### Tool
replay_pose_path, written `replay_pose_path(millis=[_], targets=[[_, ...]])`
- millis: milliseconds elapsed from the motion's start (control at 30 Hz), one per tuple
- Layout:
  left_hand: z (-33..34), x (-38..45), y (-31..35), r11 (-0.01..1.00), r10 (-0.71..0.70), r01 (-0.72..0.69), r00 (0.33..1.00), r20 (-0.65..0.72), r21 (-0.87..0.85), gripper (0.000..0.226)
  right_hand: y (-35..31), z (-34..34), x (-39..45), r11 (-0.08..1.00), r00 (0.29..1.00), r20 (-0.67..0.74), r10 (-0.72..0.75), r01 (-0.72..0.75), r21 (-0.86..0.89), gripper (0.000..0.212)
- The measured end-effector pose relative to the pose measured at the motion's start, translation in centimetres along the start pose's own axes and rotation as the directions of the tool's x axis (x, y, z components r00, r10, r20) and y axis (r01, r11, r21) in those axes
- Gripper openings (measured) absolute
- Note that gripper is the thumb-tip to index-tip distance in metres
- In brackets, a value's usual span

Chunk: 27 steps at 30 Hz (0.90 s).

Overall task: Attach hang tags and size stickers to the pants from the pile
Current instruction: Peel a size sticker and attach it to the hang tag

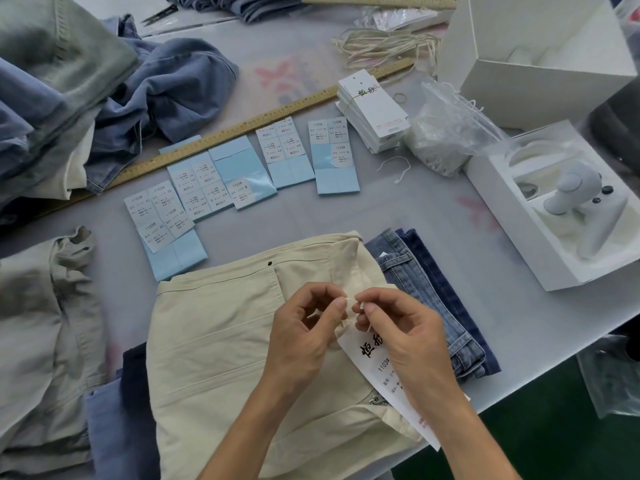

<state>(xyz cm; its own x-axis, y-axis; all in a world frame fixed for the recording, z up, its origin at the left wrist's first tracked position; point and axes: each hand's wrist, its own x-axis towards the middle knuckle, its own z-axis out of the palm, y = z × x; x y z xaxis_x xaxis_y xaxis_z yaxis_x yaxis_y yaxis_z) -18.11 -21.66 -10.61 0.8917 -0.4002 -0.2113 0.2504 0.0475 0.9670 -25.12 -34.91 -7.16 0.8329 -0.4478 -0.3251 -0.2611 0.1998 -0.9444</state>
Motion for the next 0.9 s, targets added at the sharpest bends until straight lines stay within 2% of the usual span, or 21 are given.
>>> replay_pose_path(millis=[200,333,500,900], targets=[[-0.2,-0.1,0.0,1.0,-0.002,0.002,1.0,0.023,0.018,0.006,0.2,0.0,-0.1,1.0,1.0,0.007,-0.005,0.006,-0.021,0.023],[-0.3,-0.1,-0.1,1.0,-0.01,0.009,0.999,0.044,0.022,0.008,0.5,0.0,0.1,0.995,0.999,0.001,-0.032,0.032,-0.093,0.017],[-0.3,0.0,-0.1,0.999,-0.024,0.022,0.999,0.047,0.034,0.005,0.8,-0.1,0.1,0.995,1.0,0.018,-0.016,0.018,-0.094,0.02],[-0.7,0.2,-0.5,0.996,-0.024,0.015,0.995,0.095,0.085,0.006,1.3,0.3,0.1,0.99,0.996,0.018,-0.086,0.088,-0.109,0.023]])
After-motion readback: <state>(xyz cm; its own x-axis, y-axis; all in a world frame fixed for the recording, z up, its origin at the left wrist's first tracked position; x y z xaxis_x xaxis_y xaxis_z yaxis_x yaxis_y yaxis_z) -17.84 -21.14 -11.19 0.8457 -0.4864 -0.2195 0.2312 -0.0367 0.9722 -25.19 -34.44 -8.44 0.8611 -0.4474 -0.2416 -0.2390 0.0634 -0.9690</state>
